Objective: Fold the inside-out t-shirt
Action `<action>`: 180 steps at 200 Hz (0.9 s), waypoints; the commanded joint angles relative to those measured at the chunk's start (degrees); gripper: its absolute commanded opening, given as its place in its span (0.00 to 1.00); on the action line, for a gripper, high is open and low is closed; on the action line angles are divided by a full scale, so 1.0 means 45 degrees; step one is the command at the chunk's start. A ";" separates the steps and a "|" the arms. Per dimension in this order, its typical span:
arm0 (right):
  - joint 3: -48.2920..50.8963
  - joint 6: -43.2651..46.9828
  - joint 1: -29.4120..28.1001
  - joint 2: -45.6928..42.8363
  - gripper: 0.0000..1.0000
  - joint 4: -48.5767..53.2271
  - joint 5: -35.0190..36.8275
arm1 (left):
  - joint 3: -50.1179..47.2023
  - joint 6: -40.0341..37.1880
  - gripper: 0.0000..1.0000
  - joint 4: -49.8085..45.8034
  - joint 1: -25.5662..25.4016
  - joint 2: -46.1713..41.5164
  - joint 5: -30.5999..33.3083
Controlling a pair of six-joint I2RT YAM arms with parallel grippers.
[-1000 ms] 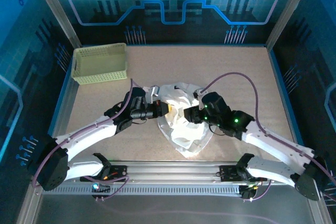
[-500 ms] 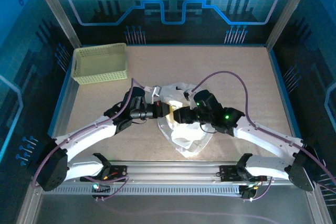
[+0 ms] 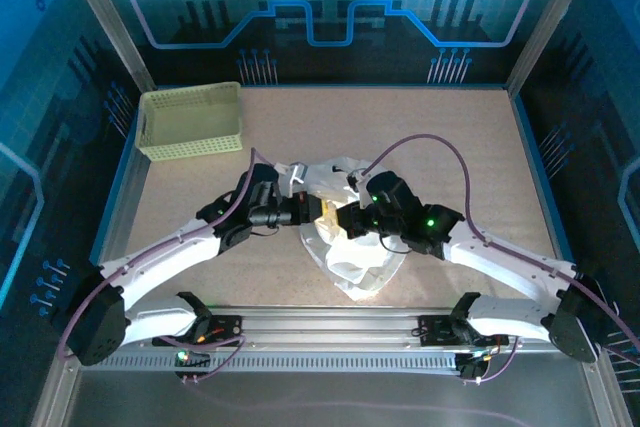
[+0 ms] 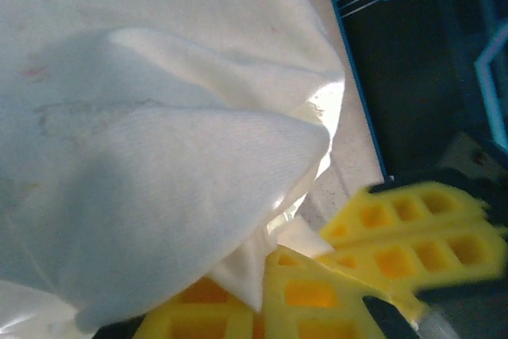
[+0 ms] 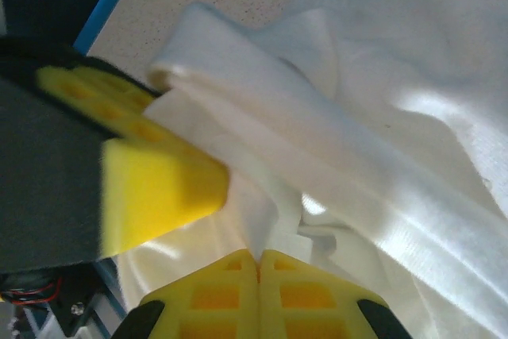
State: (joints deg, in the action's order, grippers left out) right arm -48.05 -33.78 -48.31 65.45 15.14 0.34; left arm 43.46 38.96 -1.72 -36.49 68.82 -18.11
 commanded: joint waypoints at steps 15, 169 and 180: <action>-0.1066 0.1054 -0.0666 -0.1161 0.00 0.1310 0.1878 | 0.0985 -0.0393 0.29 -0.2003 0.0139 0.0721 0.1859; 0.1438 0.2004 -0.4130 -0.0494 0.00 0.0694 0.3896 | 0.3354 -0.0409 0.53 -0.6216 0.0396 0.1388 0.2169; 0.1537 0.1962 -0.4295 -0.0259 0.00 0.0643 0.4031 | 0.3444 -0.0470 0.53 -0.6367 0.0285 0.1793 0.2205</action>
State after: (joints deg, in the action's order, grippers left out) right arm -42.46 -23.59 -65.47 62.41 18.33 14.87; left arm 57.32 38.54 -25.78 -34.50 73.03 -6.70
